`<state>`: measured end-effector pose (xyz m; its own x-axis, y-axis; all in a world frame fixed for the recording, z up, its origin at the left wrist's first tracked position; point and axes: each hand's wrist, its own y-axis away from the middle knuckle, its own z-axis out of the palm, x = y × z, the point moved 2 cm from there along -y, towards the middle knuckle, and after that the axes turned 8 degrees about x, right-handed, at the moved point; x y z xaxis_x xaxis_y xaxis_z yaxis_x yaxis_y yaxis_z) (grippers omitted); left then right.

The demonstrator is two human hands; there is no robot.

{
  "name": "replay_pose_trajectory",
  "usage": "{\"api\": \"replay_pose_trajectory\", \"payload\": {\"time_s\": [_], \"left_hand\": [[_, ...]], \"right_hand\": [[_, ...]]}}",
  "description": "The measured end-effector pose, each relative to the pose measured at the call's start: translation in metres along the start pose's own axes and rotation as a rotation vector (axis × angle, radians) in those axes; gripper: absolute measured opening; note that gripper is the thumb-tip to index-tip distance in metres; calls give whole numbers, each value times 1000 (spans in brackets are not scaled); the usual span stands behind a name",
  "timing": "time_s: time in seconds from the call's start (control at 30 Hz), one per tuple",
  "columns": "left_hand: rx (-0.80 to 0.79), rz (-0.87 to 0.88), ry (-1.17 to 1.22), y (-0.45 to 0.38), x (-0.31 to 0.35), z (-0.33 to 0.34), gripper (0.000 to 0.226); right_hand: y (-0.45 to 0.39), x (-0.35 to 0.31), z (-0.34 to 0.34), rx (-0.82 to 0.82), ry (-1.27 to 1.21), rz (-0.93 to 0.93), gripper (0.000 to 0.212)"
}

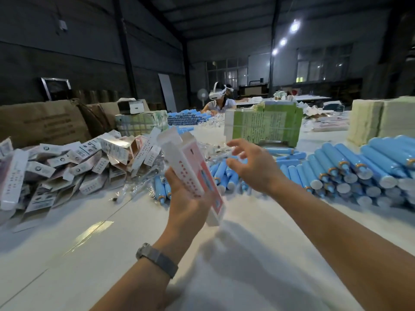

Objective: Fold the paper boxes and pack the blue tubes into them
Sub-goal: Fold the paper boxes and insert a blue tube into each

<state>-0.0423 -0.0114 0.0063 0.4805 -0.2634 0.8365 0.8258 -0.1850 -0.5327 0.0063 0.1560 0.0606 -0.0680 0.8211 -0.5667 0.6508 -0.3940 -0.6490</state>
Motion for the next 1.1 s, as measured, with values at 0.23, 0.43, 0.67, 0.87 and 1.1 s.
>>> {"api": "replay_pose_trajectory", "payload": {"time_s": [0.23,0.43,0.67,0.87,1.1], "left_hand": [[-5,27,-60,-4,-9,-2,49],[77,64,-110,-5,-8,-5,42],[56,95,-141,-7,-9,-7,44],[30,148,-255,-11,-11,-11,41],[37,174,-348,-17,-11,-22,39]], "right_hand": [[11,75,-1,-348,741,194,41],[14,78,2,-219,817,106,42],[3,74,-16,48,660,146,33],[-9,50,-44,429,437,-9,21],[-20,-1,-70,626,207,-141,16]]}}
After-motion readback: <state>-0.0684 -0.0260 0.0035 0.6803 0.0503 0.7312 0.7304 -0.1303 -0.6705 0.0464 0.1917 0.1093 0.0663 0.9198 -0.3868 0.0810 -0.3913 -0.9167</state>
